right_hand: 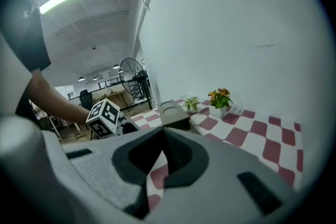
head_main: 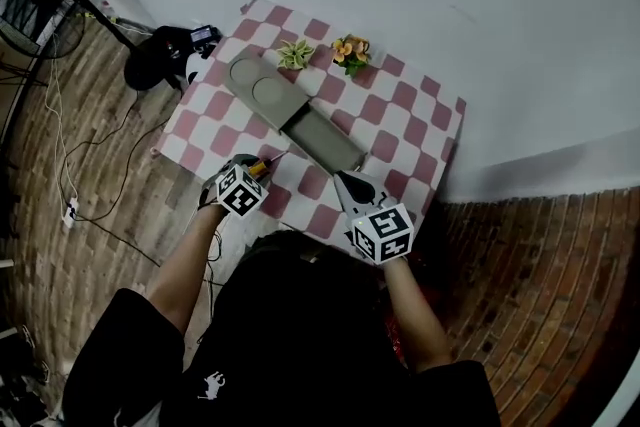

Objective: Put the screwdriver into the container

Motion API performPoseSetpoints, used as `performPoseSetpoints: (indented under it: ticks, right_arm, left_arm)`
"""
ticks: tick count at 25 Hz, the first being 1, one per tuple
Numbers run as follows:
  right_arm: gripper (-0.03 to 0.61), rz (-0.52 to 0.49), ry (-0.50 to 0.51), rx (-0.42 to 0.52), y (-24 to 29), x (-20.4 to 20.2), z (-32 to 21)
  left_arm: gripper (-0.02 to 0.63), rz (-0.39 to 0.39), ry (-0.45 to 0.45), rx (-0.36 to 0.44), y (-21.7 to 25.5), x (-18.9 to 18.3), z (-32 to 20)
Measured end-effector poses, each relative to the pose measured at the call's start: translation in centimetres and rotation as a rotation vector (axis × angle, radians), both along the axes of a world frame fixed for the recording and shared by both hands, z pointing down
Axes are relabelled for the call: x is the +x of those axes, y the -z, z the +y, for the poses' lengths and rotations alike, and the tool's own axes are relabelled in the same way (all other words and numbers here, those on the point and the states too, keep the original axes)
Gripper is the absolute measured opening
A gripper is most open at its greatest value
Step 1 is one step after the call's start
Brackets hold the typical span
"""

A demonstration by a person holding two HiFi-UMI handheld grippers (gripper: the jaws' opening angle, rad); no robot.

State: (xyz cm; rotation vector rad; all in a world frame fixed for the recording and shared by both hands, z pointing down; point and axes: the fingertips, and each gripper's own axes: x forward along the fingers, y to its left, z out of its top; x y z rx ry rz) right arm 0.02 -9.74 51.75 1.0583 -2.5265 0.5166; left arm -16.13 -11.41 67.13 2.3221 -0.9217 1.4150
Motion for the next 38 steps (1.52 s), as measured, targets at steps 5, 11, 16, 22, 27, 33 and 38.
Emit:
performPoseSetpoints:
  ticks: [5, 11, 16, 22, 27, 33, 38]
  right_arm:
    - [0.002, 0.014, -0.028, -0.038, -1.4, -1.4, -1.7]
    - [0.002, 0.019, -0.078, -0.04, -1.3, -1.7, -3.4]
    - [0.002, 0.018, -0.136, -0.03, -0.9, -0.7, -4.2]
    - [0.002, 0.007, -0.263, -0.013, 0.0, 3.3, -5.1]
    - [0.002, 0.013, -0.337, -0.018, -0.1, 5.7, -5.1]
    - [0.002, 0.032, -0.38, -0.038, -1.2, 7.2, -4.3]
    - [0.002, 0.024, -0.45, -0.071, -2.0, 8.9, -3.4]
  left_arm:
    - [0.132, -0.007, -0.05, -0.067, -2.2, -0.5, -0.6]
    - [0.091, 0.001, -0.135, -0.144, -3.4, -0.4, -0.3]
    - [0.078, 0.012, -0.237, -0.092, -1.3, 0.1, -0.5]
    - [0.078, 0.051, -0.488, 0.106, 6.4, 4.0, -3.5]
    - [0.08, 0.024, -0.692, 0.192, 8.7, 8.4, -5.7]
    - [0.08, -0.02, -0.952, 0.197, 7.2, 12.9, -6.1]
    - [0.08, -0.161, -1.194, 0.166, 4.2, 15.6, -5.8]
